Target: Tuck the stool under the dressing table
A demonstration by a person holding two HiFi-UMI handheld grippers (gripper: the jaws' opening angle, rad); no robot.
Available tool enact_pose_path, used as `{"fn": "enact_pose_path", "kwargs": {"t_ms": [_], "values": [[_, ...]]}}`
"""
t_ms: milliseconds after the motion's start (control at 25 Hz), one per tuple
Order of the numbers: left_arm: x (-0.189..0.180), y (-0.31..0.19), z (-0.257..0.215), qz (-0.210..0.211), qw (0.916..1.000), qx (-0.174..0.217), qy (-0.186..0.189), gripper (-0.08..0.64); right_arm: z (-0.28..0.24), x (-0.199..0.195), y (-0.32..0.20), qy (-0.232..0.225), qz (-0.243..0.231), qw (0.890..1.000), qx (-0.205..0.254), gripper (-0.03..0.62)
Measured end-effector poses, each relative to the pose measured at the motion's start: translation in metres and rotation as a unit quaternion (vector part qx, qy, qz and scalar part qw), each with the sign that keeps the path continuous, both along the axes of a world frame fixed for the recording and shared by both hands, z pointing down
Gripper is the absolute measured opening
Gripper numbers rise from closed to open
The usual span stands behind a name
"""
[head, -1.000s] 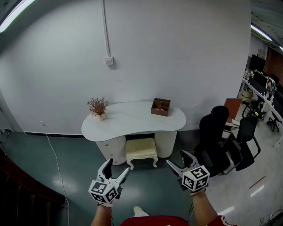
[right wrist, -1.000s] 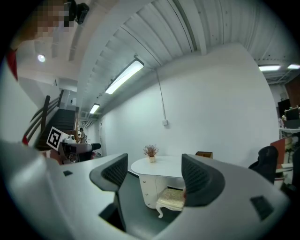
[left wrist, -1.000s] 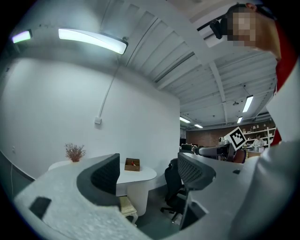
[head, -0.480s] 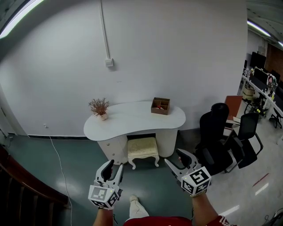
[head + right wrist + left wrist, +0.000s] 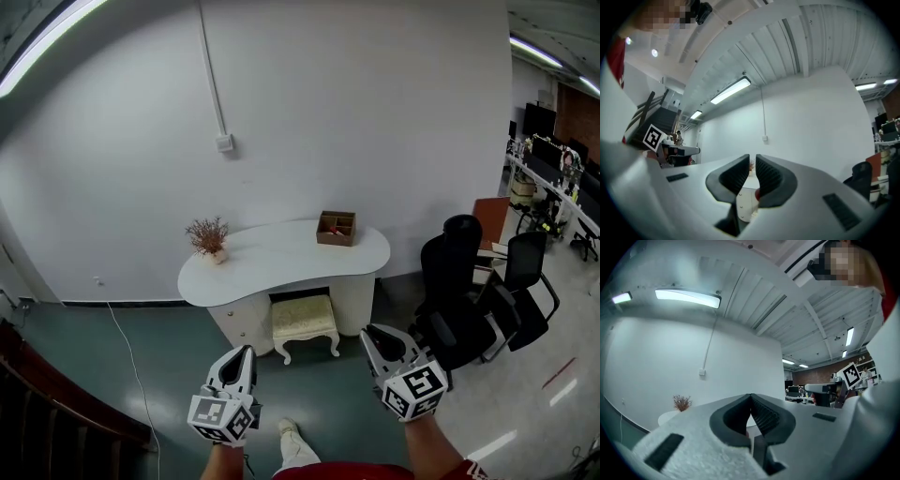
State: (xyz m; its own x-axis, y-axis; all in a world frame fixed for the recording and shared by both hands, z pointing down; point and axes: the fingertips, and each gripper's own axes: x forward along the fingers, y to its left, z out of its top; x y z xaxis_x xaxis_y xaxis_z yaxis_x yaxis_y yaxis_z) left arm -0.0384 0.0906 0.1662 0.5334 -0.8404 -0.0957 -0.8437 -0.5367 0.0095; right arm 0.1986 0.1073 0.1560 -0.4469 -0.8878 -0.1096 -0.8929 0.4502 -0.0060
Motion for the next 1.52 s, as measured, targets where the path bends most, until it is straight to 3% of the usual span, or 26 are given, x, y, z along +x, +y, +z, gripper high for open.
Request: {"fn": "enact_pose_path", "kwargs": {"t_ms": [320,640,1520], "values": [[0.017,0.019,0.0,0.033,0.9994,0.004,-0.005,0.0,0.002,0.006,0.013,-0.008,0.002,1.0,-0.002,0.017],[0.013,0.029,-0.005,0.027,0.9995,0.013,0.012,0.0,0.002,-0.002,0.021,-0.006,-0.005,1.0,-0.003,0.008],[0.018,0.037,-0.009,0.022,0.9993,0.028,0.011,0.0,-0.008,0.001,0.033,0.013,0.001,1.0,0.01,0.005]]}}
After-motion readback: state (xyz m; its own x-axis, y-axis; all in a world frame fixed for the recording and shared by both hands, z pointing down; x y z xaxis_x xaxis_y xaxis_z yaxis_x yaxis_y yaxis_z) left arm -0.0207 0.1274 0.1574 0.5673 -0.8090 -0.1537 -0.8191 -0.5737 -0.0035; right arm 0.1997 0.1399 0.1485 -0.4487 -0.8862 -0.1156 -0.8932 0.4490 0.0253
